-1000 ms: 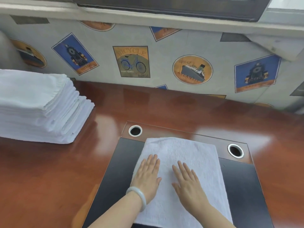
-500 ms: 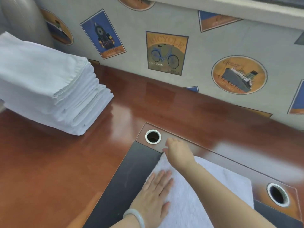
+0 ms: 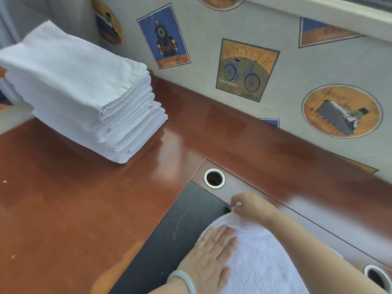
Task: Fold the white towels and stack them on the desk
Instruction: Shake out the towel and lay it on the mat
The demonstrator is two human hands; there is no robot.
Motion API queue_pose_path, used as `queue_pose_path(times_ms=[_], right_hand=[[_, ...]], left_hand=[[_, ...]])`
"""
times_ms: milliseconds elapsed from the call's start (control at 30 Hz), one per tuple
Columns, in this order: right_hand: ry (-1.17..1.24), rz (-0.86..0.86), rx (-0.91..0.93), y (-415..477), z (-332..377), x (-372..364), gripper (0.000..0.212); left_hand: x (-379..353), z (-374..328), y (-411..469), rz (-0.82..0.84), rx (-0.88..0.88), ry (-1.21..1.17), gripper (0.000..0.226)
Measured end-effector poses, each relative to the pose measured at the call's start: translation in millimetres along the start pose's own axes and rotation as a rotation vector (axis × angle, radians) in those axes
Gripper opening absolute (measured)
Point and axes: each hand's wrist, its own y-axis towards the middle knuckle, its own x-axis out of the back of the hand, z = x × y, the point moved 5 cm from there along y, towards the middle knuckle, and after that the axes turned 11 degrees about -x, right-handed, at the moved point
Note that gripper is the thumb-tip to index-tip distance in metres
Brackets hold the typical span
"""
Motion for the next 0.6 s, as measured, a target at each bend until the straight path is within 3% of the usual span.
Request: queue_pose_path(times_ms=[133, 200, 300, 400, 500, 567, 600], right_hand=[[0.477, 0.156, -0.082, -5, -17, 17, 0.035], [0.582, 0.259, -0.067, -8, -19, 20, 0.044], [0.544, 0.258, -0.055, -4, -19, 22, 0.027], [0.322, 0.048, 0.026, 7, -17, 27, 0.012], [0.358, -0.079, 0.142, 11, -11, 23, 0.052], [0.507, -0.160, 0.102, 10, -17, 20, 0.077], [0.582, -0.238, 0.030, 8, -26, 21, 0.079]], left_hand=[[0, 1, 1, 0.020, -0.009, 0.005, 0.072], [-1, 1, 2, 0.027, -0.010, -0.004, 0.074], [-1, 1, 2, 0.022, -0.017, -0.007, 0.073], [0, 2, 2, 0.000, -0.040, 0.020, 0.072], [0, 3, 2, -0.010, -0.036, -0.019, 0.073], [2, 6, 1, -0.028, -0.011, -0.047, 0.071], [2, 7, 1, -0.034, 0.003, -0.062, 0.069]])
